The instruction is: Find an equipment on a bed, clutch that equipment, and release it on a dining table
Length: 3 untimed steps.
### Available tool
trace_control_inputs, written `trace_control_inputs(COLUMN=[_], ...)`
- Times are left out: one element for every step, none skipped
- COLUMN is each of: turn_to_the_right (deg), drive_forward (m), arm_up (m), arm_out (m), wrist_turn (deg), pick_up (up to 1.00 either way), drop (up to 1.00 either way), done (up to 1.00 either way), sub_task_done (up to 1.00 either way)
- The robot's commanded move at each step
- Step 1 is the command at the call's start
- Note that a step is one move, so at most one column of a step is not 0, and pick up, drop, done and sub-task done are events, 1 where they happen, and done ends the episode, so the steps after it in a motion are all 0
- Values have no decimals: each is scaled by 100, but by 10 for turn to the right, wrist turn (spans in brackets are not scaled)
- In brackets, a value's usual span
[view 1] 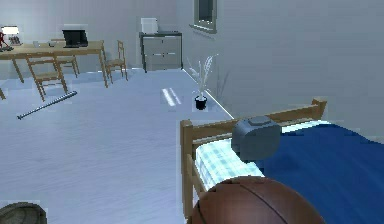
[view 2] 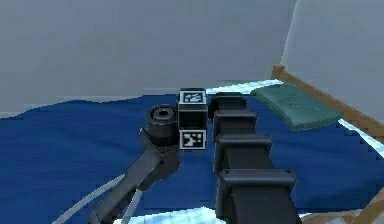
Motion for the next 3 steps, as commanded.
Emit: trace_control_inputs(turn_to_the_right=[0, -450, -450], drive_forward=[0, 0, 0], arm_up=[0, 0, 0], arm_out=[-10, 0, 0], wrist_turn=[0, 0, 0], pick_up=[0, 0, 0], drop=[0, 0, 0], done=[0, 0, 0], sub_task_done=[0, 0, 0])
